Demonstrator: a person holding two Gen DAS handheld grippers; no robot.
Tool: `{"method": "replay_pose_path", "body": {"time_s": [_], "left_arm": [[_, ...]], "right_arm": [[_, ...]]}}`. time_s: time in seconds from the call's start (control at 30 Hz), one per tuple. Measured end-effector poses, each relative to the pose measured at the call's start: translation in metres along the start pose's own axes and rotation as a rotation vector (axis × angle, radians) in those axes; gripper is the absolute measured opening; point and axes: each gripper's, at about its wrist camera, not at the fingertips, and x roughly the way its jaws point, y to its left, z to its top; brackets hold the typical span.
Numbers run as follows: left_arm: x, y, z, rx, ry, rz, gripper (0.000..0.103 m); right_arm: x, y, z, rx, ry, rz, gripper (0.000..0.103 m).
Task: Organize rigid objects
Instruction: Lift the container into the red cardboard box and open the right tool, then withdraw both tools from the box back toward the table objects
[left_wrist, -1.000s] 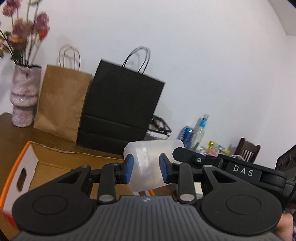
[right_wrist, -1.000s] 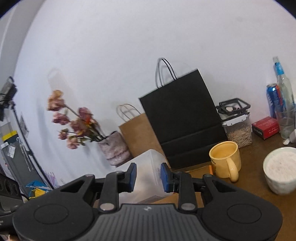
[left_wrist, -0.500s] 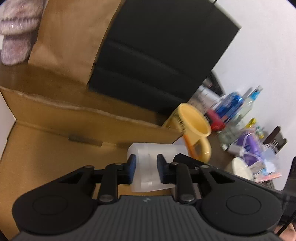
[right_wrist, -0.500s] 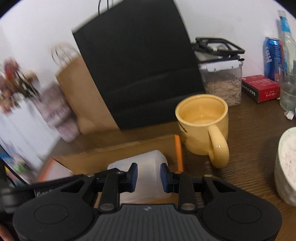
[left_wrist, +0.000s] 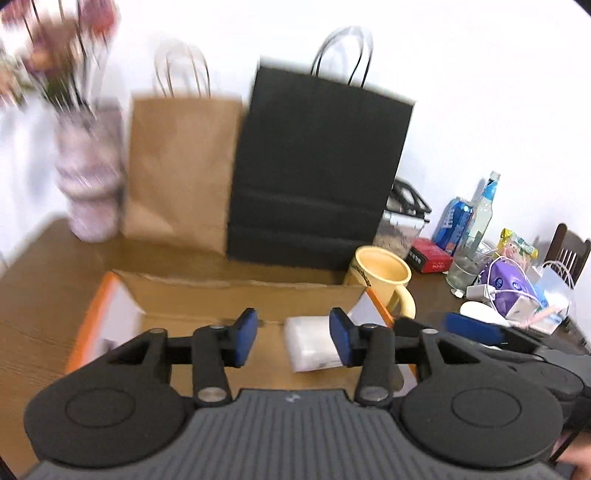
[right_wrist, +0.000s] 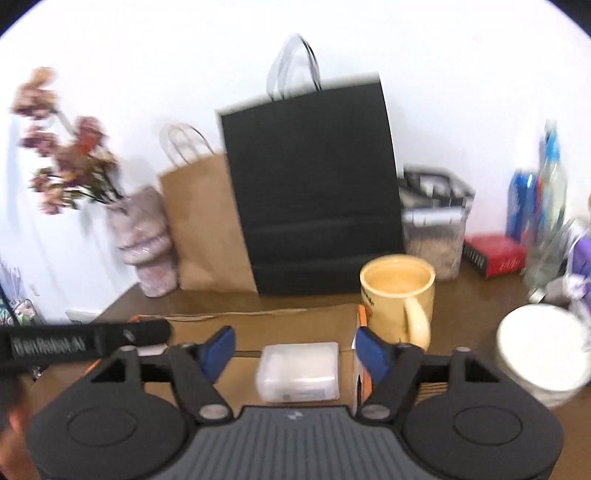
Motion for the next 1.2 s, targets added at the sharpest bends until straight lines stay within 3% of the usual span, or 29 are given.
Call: {"method": "replay_pose_path", "body": {"time_s": [0.2, 0.5, 0.63, 0.9, 1.2], "left_arm": [[-0.118, -0.014, -0.042, 0.141, -0.182, 0.147, 0.051], [-0.222, -0.027, -0.13, 0.163, -0.292, 0.251, 0.064], [-0.251, -0.024, -0.166, 0.136, -0.308, 0.267, 0.071], [-0.284, -0.014, -0.215, 0.073, -0.291, 0.3, 0.074], [-0.3, 0.004, -0.254, 0.117, -0.301, 0.35, 0.083]], "right_arm": [[-0.088, 0.012, -0.025, -0.028, -0.089, 0.001, 0.083], [-0.169, 0.028, -0.091, -0.121, -0.118, -0.01, 0.084], [-0.198, 0.036, -0.121, -0.149, -0.123, -0.003, 0.085], [-0.251, 0.048, -0.166, -0.119, -0.129, 0.011, 0.089], [-0.293, 0.06, -0.203, -0.12, -0.114, 0.034, 0.089]]}}
